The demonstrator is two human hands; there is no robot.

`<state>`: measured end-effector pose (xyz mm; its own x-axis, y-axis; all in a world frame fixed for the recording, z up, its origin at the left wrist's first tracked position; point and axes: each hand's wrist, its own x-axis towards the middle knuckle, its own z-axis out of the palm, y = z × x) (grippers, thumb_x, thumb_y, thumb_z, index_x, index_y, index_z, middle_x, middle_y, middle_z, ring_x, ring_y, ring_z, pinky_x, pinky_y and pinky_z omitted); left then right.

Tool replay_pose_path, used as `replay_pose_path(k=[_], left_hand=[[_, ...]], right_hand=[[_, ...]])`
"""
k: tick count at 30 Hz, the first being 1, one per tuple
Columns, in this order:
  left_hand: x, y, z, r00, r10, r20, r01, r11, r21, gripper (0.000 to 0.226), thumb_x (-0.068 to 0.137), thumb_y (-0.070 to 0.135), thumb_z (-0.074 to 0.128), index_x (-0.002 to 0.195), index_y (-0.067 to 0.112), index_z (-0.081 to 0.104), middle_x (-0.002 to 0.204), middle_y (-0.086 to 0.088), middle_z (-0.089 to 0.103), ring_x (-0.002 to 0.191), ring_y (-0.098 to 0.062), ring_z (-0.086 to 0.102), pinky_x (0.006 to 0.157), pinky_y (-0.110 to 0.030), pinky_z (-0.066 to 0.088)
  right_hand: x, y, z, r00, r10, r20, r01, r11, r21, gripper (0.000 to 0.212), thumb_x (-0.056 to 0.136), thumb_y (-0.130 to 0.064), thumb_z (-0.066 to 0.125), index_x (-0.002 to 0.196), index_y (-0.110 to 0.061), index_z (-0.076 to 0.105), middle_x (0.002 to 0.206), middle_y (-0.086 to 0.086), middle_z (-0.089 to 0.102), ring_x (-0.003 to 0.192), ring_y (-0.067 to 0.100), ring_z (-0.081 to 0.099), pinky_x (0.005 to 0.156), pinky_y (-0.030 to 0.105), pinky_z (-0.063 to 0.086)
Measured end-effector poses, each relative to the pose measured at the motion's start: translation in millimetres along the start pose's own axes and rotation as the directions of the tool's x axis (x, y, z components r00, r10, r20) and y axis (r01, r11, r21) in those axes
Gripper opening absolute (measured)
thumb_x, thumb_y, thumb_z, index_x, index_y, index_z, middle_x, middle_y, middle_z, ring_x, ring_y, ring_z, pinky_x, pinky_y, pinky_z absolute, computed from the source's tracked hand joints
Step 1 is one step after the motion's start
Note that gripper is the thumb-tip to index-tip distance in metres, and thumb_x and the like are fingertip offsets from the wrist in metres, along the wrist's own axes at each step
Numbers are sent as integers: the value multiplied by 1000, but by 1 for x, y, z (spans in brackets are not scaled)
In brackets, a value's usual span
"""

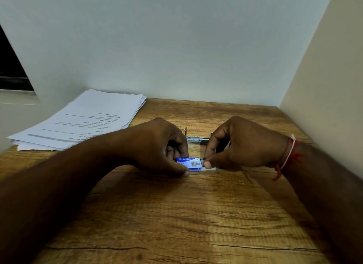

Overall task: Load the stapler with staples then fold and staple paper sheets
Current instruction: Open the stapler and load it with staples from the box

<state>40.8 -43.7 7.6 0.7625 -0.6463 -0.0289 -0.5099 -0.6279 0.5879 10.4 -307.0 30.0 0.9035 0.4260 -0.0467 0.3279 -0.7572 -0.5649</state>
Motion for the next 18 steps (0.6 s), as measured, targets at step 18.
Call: replay_pose_path(k=[18], left_hand=[[2, -5, 2, 999, 32, 0, -32, 999, -21, 30, 79, 39, 103, 99, 25, 86, 88, 3, 80, 66, -4, 70, 61, -20, 55]], right_hand=[[2, 8, -1, 992, -50, 118, 30, 986, 162, 14, 85, -31, 95, 87, -23, 83, 77, 20, 76, 61, 32, 61, 61, 40, 51]])
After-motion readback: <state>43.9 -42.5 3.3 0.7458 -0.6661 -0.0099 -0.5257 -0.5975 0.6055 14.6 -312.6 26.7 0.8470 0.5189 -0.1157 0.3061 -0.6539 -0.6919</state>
